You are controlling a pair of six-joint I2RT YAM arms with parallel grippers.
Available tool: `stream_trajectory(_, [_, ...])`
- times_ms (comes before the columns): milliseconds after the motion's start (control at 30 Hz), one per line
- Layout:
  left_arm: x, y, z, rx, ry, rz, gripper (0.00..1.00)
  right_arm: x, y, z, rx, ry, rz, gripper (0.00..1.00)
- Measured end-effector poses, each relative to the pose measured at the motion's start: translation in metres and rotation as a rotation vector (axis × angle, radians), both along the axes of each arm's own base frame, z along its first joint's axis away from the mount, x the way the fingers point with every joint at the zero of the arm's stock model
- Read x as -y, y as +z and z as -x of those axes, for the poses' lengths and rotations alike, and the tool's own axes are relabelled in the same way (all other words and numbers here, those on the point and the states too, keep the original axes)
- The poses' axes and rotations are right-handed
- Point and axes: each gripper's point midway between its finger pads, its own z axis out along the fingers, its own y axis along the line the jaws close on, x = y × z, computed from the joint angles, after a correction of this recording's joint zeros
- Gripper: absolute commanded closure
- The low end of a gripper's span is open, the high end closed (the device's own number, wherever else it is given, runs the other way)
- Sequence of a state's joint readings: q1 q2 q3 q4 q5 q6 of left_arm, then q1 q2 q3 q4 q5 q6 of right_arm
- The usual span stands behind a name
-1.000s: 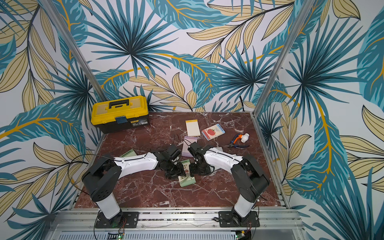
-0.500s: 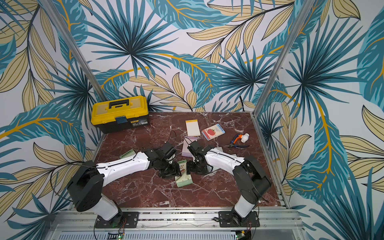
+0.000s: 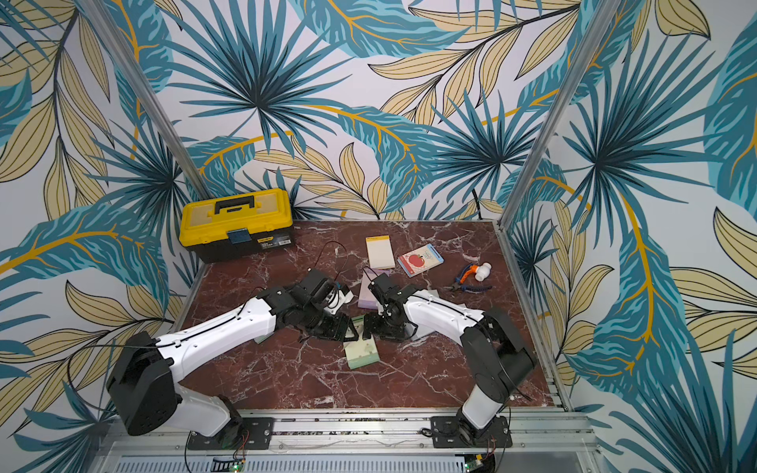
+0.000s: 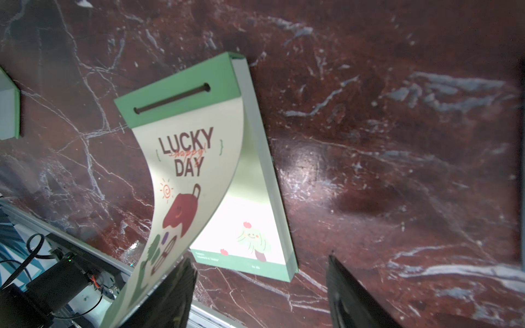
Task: Tear off pages from different memo pads
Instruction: Pick up the memo pad from the center of the board.
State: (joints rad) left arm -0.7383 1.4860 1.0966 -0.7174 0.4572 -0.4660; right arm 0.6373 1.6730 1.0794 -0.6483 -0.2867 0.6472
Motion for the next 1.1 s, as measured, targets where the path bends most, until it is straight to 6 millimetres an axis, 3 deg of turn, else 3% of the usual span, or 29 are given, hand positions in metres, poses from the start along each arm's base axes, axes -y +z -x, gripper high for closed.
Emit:
stream_trajectory(433, [-0.010, 0.002, -0.020, 0.136, -0.101, 0.057, 0.49, 0.001, -0.005, 0.007, -0.046, 0.045, 0.019, 0.26])
stream_trajectory(733, [0.002, -0.005, -0.006, 0.092, -0.199, 0.145, 0.53, 0.000, -0.004, 0.008, -0.045, 0.059, 0.016, 0.26])
stream_trajectory(1100, [0.003, -0.028, -0.006, 0.047, -0.218, 0.112, 0.67, -0.001, -0.003, 0.009, -0.049, 0.065, 0.007, 0.27])
